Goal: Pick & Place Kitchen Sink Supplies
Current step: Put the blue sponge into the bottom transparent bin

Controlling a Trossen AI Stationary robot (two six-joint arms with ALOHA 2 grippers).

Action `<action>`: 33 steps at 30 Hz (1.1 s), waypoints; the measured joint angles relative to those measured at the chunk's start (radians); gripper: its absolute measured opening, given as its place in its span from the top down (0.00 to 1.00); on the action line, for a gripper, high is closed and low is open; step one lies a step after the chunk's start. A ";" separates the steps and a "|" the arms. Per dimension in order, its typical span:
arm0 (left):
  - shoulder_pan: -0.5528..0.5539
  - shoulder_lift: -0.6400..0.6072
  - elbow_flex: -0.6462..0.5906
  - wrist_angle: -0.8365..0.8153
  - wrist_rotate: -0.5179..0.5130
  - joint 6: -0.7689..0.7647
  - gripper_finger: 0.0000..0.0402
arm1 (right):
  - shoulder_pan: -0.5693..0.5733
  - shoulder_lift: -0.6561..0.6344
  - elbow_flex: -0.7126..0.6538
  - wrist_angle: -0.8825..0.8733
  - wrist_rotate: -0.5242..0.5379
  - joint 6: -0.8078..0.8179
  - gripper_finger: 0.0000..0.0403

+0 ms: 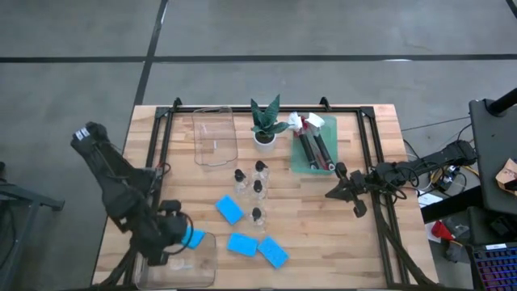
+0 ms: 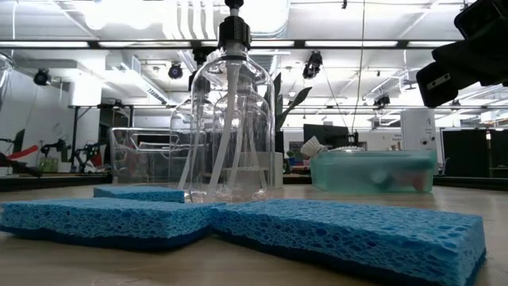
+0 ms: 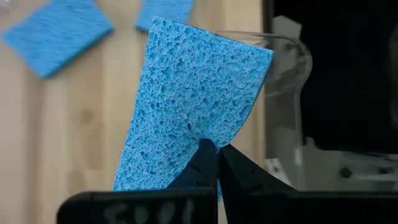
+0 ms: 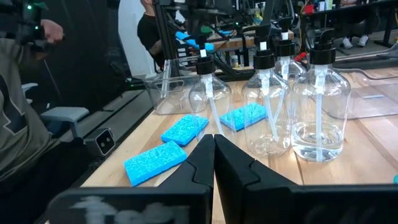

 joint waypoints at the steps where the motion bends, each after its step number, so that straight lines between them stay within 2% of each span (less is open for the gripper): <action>1: -0.016 0.008 -0.005 0.023 0.000 -0.015 1.00 | 0.000 0.000 0.000 0.000 0.000 0.000 0.98; 8: -0.074 0.116 -0.007 0.050 0.003 -0.081 1.00 | 0.000 0.000 0.000 0.000 0.000 0.000 0.98; 18: -0.079 0.302 -0.007 0.132 0.059 -0.081 1.00 | 0.000 0.000 0.000 0.000 0.000 0.000 0.98; 33: -0.079 0.401 -0.007 0.144 0.076 -0.126 1.00 | 0.000 0.000 0.000 0.000 0.000 0.000 0.98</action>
